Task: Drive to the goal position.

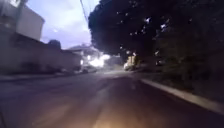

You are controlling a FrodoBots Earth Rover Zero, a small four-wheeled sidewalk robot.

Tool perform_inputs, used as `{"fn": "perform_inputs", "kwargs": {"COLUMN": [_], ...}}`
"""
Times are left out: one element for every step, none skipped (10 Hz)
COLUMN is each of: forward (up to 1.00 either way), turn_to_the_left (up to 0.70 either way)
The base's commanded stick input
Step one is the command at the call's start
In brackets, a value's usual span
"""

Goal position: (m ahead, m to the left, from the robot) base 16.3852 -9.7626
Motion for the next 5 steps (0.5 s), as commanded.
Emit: {"fn": "perform_inputs", "kwargs": {"forward": [0.7, 0.7, 0.7, 0.7, 0.7], "turn_to_the_left": [-0.35, -0.35, -0.35, -0.35, -0.35]}}
